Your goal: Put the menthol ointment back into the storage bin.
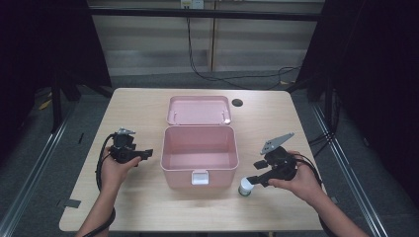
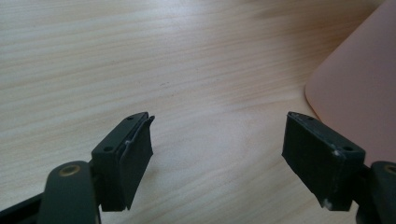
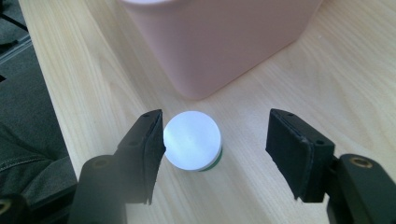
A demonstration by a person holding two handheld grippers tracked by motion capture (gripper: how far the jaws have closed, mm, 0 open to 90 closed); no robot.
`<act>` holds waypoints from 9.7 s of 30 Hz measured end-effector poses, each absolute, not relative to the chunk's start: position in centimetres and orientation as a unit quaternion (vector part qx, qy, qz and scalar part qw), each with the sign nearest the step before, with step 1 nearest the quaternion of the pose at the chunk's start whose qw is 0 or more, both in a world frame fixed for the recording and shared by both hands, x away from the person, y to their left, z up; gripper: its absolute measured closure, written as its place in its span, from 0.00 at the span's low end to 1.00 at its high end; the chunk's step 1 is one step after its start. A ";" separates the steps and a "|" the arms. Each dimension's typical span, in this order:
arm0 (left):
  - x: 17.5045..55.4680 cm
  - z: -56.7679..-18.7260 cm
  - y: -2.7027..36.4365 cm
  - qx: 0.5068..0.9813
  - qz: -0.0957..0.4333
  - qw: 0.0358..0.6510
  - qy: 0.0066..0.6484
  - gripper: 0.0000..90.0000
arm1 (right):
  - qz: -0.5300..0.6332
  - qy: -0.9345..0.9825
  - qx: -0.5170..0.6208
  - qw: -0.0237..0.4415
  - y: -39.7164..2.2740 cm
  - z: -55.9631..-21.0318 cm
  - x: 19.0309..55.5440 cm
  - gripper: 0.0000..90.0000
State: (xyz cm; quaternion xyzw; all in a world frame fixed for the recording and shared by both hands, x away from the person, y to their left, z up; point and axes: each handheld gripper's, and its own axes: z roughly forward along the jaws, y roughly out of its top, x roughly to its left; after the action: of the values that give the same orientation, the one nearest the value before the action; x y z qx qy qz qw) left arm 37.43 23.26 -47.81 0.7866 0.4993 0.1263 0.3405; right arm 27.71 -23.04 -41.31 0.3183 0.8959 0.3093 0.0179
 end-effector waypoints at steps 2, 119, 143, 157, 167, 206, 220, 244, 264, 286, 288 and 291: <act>37.2 -48.0 23.2 0.787 0.129 0.343 0.497 0.26 | 0.304 0.898 0.317 0.017 -22.9 -41.4 27.6 0.41; 35.3 -51.1 22.5 0.826 0.165 0.341 0.416 0.02 | 0.198 0.935 0.294 0.025 -19.0 -32.3 31.6 0.56; 35.3 -51.1 22.5 0.828 0.163 0.341 0.416 0.01 | 0.190 0.937 0.290 0.029 -16.0 -29.3 33.8 0.56; 35.3 -51.1 22.5 0.827 0.163 0.341 0.416 0.01 | 0.194 0.940 0.278 0.021 -12.8 -29.6 34.9 0.56; 35.3 -51.1 22.5 0.827 0.163 0.341 0.416 0.01 | 0.183 0.941 0.284 0.014 -11.3 -30.9 35.6 0.56; 35.3 -51.1 22.5 0.827 0.163 0.341 0.416 0.01 | 0.144 0.930 0.339 0.010 -8.9 -36.2 38.2 0.56; 35.3 -51.1 22.5 0.827 0.163 0.341 0.416 0.01 | 0.132 0.927 0.352 0.006 -8.1 -37.6 38.5 0.56; 35.3 -51.1 22.5 0.827 0.164 0.341 0.416 0.01 | 0.126 0.917 0.377 0.010 -7.3 -39.6 39.3 0.56; 35.3 -51.1 22.5 0.827 0.163 0.341 0.416 0.01 | 0.124 0.908 0.399 0.008 -6.3 -41.1 40.2 0.56; 35.3 -51.1 22.5 0.827 0.163 0.342 0.416 0.01 | 0.124 0.902 0.413 0.005 -5.8 -42.3 40.9 0.56; 35.3 -51.1 22.5 0.827 0.164 0.342 0.416 0.01 | 0.131 0.899 0.417 0.003 -5.6 -42.3 41.0 0.56; 35.3 -51.1 22.5 0.827 0.164 0.341 0.416 0.01 | 0.133 0.898 0.420 0.004 -5.5 -42.6 41.0 0.56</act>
State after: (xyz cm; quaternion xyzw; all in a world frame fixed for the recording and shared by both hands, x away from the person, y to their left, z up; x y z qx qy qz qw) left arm 35.28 22.52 -51.13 0.8268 0.4159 0.1638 0.3415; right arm 40.99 -5.48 -42.62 0.4195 0.8980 0.1330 0.0037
